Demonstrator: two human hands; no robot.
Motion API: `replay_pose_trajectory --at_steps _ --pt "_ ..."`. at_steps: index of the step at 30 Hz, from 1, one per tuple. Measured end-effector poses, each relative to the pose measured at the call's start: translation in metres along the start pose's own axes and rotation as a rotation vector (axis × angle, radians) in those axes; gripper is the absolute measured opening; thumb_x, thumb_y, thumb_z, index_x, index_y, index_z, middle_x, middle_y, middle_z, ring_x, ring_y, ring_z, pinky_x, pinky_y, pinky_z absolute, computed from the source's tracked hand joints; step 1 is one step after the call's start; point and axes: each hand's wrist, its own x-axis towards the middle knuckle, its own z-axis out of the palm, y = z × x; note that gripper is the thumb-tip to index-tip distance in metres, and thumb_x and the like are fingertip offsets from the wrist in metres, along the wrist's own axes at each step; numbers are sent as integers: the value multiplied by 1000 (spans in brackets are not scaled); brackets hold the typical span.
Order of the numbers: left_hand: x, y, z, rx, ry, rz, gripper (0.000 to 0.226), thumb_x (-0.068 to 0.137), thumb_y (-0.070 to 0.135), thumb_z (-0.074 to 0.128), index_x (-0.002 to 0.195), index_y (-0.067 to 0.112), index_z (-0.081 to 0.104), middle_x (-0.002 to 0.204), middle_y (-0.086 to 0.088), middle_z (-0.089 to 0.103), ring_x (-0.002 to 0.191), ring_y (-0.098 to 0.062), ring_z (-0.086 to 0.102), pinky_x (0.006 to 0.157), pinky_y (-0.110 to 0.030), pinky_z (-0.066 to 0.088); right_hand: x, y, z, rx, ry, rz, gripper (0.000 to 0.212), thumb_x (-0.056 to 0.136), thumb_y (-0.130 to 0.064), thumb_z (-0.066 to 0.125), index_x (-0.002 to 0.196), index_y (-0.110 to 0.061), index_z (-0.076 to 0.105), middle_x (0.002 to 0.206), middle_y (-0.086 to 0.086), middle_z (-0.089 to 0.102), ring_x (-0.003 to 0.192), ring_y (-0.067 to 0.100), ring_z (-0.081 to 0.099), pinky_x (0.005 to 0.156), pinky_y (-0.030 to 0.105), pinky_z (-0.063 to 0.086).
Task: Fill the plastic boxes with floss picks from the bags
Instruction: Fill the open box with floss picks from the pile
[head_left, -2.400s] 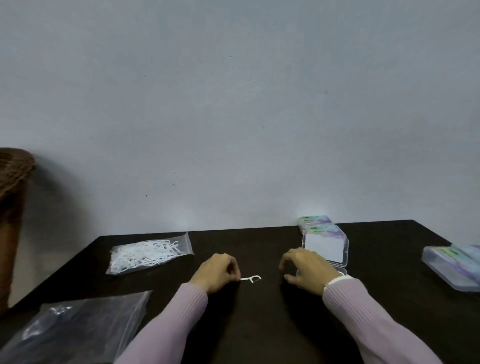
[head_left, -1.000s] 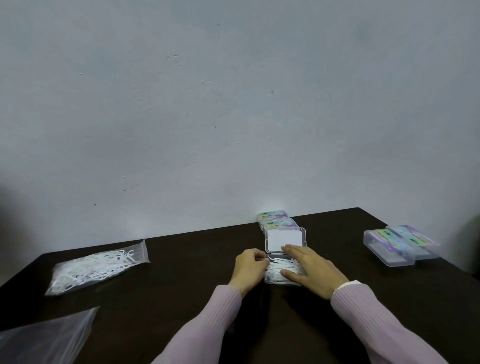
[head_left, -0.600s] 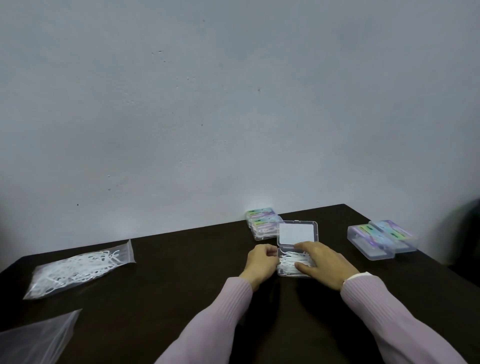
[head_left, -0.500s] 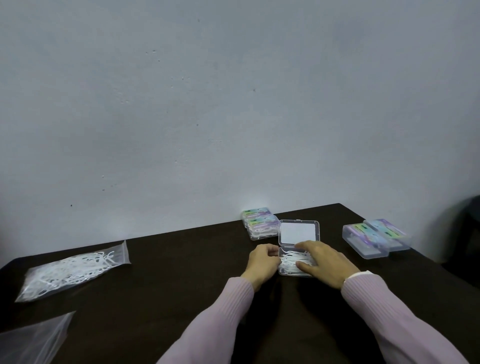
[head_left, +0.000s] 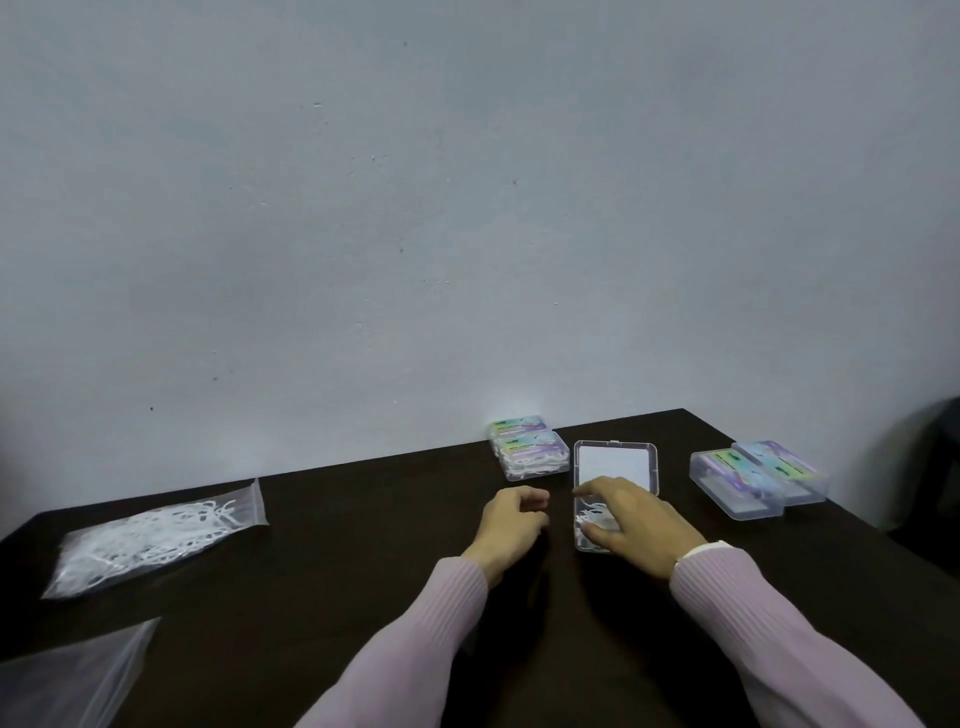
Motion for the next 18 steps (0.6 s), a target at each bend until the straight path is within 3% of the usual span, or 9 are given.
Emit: replay_pose_trajectory --at_steps 6,10,18 --pt "-24 -17 -60 41 85 16 32 92 0 51 118 15 60 112 2 58 101 -8 56 91 -22 48 20 -44 18 -19 -12 -124 44 91 -30 53 134 -27 40 141 -5 42 128 10 41 106 26 35" --pt "-42 -36 -106 64 175 -9 30 92 1 50 114 18 61 110 6 56 101 -6 55 94 -25 48 34 -81 32 -15 -66 -212 41 92 -28 52 132 -26 42 138 -6 43 127 8 40 104 26 35" --pt "-74 -78 -183 153 428 12 28 93 1 48 107 19 64 102 12 57 91 5 52 73 -8 41 72 -160 75 31 -177 -315 39 90 -25 55 129 -26 46 132 -6 49 122 9 46 103 26 38"
